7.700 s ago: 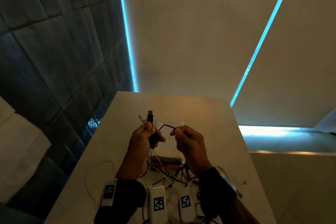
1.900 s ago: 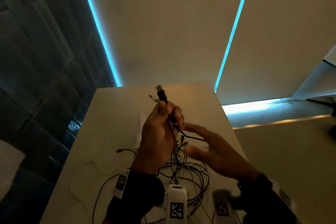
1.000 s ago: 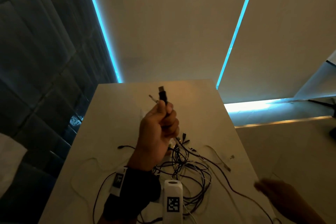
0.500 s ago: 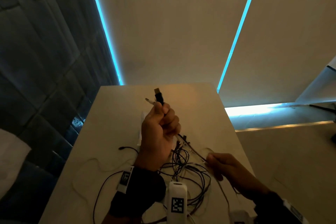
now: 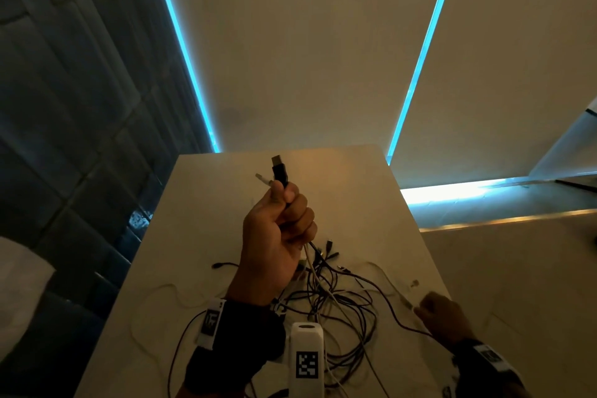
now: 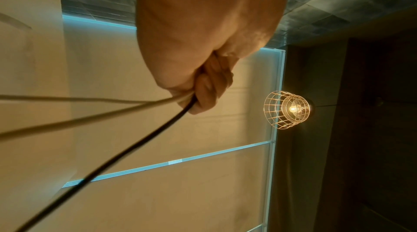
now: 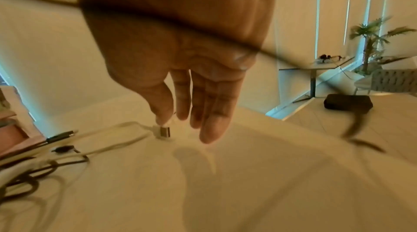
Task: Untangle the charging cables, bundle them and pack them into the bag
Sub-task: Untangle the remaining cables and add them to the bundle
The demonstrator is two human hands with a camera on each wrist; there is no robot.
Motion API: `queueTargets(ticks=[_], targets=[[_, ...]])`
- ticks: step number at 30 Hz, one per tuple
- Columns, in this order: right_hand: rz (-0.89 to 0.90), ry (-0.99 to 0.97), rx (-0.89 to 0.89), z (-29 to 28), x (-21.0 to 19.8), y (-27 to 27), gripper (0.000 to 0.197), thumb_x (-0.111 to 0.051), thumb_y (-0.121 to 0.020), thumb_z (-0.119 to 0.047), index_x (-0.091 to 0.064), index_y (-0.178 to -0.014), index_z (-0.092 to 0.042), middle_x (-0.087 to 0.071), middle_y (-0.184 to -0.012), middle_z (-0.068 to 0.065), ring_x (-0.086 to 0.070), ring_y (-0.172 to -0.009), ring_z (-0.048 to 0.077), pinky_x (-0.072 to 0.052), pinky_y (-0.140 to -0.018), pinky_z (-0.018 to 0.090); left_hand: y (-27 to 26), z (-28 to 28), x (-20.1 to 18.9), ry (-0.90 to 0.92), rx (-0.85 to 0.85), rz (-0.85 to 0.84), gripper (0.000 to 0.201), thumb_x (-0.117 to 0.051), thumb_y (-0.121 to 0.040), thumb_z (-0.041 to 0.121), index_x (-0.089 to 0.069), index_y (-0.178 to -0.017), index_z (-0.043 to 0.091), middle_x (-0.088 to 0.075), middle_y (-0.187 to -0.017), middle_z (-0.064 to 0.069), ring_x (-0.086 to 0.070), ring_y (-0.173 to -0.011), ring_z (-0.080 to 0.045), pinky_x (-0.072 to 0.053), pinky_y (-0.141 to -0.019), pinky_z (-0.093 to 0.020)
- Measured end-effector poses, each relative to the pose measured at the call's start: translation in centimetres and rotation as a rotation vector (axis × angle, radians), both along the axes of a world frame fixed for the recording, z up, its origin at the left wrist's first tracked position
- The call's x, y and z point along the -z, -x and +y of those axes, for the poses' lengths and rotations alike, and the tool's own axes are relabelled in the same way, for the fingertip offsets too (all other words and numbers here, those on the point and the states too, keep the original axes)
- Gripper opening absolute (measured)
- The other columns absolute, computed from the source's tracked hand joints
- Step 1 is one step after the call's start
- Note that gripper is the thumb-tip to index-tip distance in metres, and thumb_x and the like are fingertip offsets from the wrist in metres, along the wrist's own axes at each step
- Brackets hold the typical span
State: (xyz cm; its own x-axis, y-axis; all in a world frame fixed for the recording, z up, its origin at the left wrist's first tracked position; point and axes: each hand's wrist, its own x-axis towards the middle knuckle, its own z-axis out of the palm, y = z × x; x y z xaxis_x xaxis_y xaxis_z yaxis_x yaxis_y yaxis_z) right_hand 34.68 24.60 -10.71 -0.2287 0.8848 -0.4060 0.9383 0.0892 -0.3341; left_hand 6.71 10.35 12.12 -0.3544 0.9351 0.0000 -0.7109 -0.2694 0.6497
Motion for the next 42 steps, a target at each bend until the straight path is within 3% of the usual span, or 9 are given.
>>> queueTargets(ticks=[4,6,9,12,17,21,24,31,42], targets=[[0.068,-0.012,0.004,0.8,1.9,2.0,0.026,-0.064,-0.086,-0.043,-0.053,-0.092,-0.019,-0.060,-0.099,0.007,-0.059,-0.091,0.026,-0.041,-0.069,0.029,0.0,-0.2,0.1,-0.015,0.018,0.015,0.031,-0.039,-0.096,0.031,-0.044,-0.071,0.015,-0.030,-0.050,0.008,-0.023,-0.040,-0.005,-0.024,-0.041,-0.020],[0.065,-0.027,-0.037,0.9,2.3,2.8,0.025,-0.062,-0.089,-0.037,-0.045,-0.080,-0.023,-0.058,-0.101,0.010,-0.057,-0.093,0.030,-0.040,-0.069,0.030,0.1,-0.3,0.3,-0.038,0.029,0.013,0.028,-0.042,-0.093,0.033,-0.045,-0.071,0.015,-0.030,-0.050,0.008,-0.024,-0.040,-0.004,-0.026,-0.041,-0.020],[0.022,-0.062,-0.114,0.9,2.0,3.3,0.037,-0.057,-0.092,-0.031,-0.030,-0.067,-0.026,-0.054,-0.092,0.005,-0.051,-0.082,0.024,-0.041,-0.068,0.033,0.4,-0.5,0.5,-0.053,0.029,0.023,0.027,-0.045,-0.090,0.034,-0.046,-0.071,0.015,-0.030,-0.051,0.008,-0.024,-0.041,-0.004,-0.026,-0.041,-0.020],[0.103,-0.164,-0.092,1.3,-0.2,4.0,0.025,-0.061,-0.089,-0.028,-0.044,-0.072,-0.020,-0.054,-0.079,0.001,-0.051,-0.072,0.022,-0.045,-0.064,0.034,0.8,-0.6,0.6,-0.046,0.019,0.044,0.029,-0.043,-0.091,0.035,-0.046,-0.071,0.015,-0.031,-0.051,0.008,-0.024,-0.041,-0.005,-0.028,-0.042,-0.020],[0.550,-0.373,-0.014,2.3,-7.7,6.7,0.016,-0.071,-0.084,-0.016,-0.060,-0.075,-0.010,-0.064,-0.072,0.004,-0.061,-0.071,0.021,-0.042,-0.061,0.027,0.6,-0.3,0.9,-0.021,0.034,0.063,0.031,-0.041,-0.094,0.036,-0.045,-0.071,0.015,-0.031,-0.051,0.008,-0.023,-0.040,-0.005,-0.026,-0.040,-0.020],[1.099,-0.215,0.120,1.0,-13.8,10.2,0.018,-0.060,-0.092,-0.019,-0.057,-0.090,-0.002,-0.072,-0.083,0.013,-0.070,-0.080,0.024,-0.057,-0.074,0.034,-0.4,0.1,0.8,0.082,0.002,0.143,0.032,-0.034,-0.096,0.033,-0.042,-0.073,0.013,-0.028,-0.050,0.007,-0.020,-0.040,-0.006,-0.018,-0.043,-0.023],[1.304,-0.144,0.061,-1.1,-16.8,12.5,0.015,-0.053,-0.095,-0.011,-0.054,-0.088,0.001,-0.066,-0.068,0.009,-0.064,-0.062,0.026,-0.058,-0.065,0.037,-0.8,0.3,0.9,0.154,-0.061,0.227,0.033,-0.031,-0.100,0.028,-0.048,-0.078,0.011,-0.028,-0.050,0.007,-0.019,-0.042,-0.007,-0.014,-0.046,-0.026],[1.231,-0.053,-0.327,-5.0,-19.1,15.5,0.018,-0.048,-0.097,-0.006,-0.064,-0.089,-0.006,-0.061,-0.067,-0.006,-0.051,-0.058,0.011,-0.045,-0.055,0.019,-1.7,1.0,2.3,0.382,-0.173,0.580,0.023,-0.049,-0.097,0.025,-0.059,-0.111,0.011,-0.043,-0.059,-0.002,-0.036,-0.048,-0.013,-0.032,-0.044,-0.020],[1.266,0.140,-0.314,-6.2,-18.9,15.9,0.038,-0.048,-0.092,-0.036,-0.067,-0.076,-0.007,-0.052,-0.063,0.006,-0.039,-0.052,0.009,-0.034,-0.049,0.021,-1.7,0.5,2.0,0.323,-0.164,0.650,0.017,-0.053,-0.095,0.024,-0.066,-0.089,0.014,-0.042,-0.056,0.002,-0.033,-0.045,-0.006,-0.030,-0.042,-0.018]])
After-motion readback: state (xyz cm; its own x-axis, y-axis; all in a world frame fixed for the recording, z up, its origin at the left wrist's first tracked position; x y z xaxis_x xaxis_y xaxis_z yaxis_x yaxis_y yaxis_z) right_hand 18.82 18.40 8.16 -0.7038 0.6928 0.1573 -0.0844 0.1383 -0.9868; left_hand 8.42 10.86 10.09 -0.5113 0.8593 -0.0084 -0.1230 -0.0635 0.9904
